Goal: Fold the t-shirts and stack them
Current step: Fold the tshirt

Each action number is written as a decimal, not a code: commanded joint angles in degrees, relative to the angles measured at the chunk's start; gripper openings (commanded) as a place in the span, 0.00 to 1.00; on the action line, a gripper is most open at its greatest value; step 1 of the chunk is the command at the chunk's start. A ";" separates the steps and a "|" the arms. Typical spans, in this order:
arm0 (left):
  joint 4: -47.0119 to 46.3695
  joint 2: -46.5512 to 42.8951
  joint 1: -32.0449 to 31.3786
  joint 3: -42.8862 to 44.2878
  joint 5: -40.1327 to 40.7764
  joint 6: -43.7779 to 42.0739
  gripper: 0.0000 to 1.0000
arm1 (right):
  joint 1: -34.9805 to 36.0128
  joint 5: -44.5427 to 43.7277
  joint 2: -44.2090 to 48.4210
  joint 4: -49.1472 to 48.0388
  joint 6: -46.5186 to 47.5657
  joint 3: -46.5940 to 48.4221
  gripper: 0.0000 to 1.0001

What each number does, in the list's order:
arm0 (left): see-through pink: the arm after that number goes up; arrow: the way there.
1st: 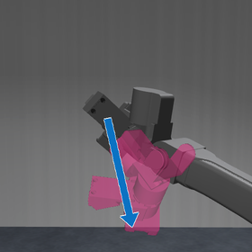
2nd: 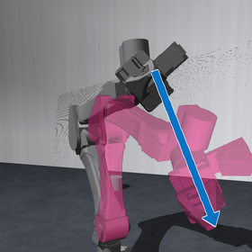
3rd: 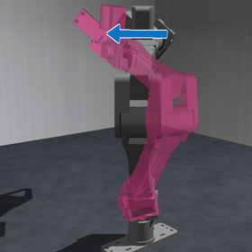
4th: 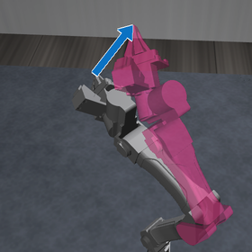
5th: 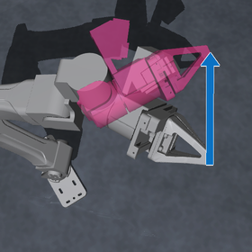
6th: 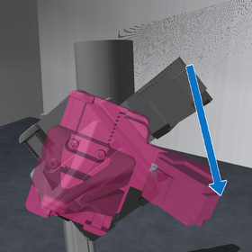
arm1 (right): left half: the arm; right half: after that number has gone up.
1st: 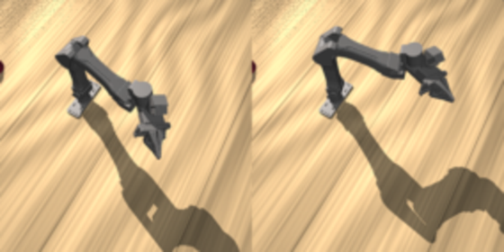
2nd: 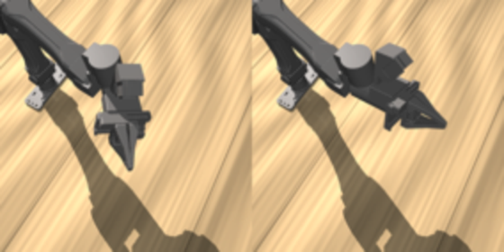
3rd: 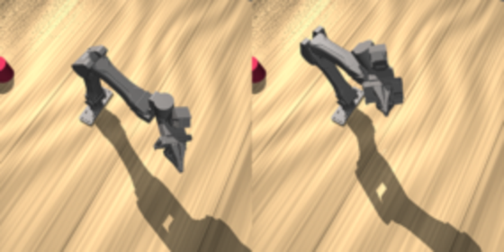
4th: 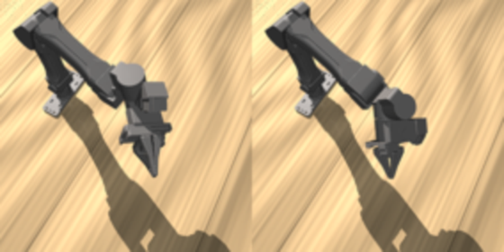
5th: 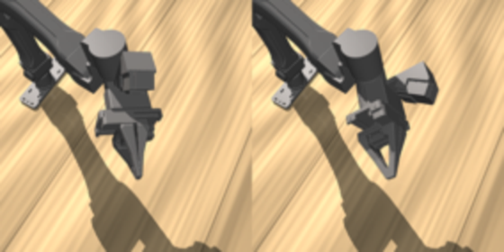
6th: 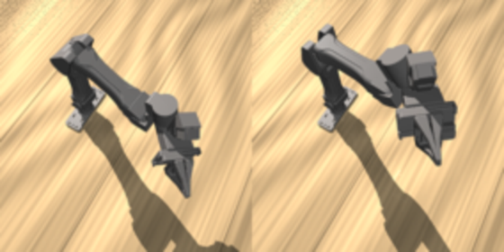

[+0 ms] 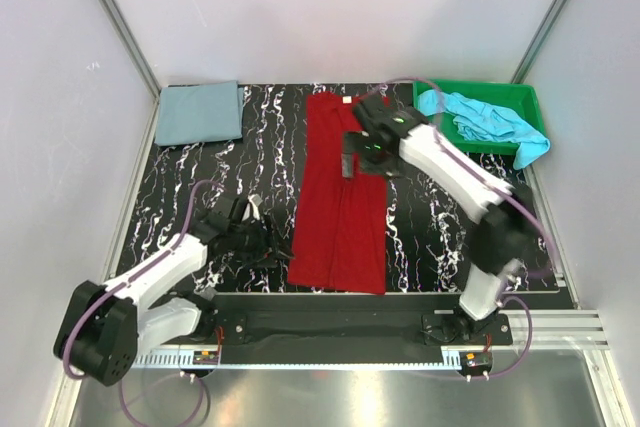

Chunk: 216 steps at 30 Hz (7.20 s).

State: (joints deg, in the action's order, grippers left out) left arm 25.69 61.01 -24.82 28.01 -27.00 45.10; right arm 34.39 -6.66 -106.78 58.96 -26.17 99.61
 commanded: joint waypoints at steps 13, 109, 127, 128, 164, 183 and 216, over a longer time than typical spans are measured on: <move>-3.45 10.44 0.21 -1.11 -2.17 -5.20 0.54 | 0.06 26.52 38.92 -19.76 -20.49 -61.02 0.65; -8.90 56.32 10.14 56.36 -10.52 2.71 0.00 | -25.95 39.44 -21.62 -5.17 3.15 7.44 0.00; 3.65 61.34 13.30 74.11 -2.71 -8.53 0.53 | -28.50 31.10 -30.50 0.97 0.14 27.63 0.36; 6.27 60.20 13.57 74.38 -1.57 -11.32 0.54 | -28.50 29.96 -29.98 2.37 1.29 30.00 0.40; -4.69 42.62 -4.53 23.26 2.04 -10.48 0.40 | -24.29 39.35 0.24 -20.02 3.76 -41.31 0.12; 0.06 36.95 6.62 36.21 -0.23 -21.89 0.71 | -24.20 39.62 -3.33 -18.27 9.29 -23.16 0.67; -2.75 50.26 8.82 44.50 -0.16 -19.97 0.00 | -24.20 35.05 -13.01 -16.07 10.26 -14.18 0.00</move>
State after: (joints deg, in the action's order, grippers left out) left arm 24.36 112.60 -16.56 71.33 -29.06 24.80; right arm 10.00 31.81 -122.04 42.81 -15.46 84.82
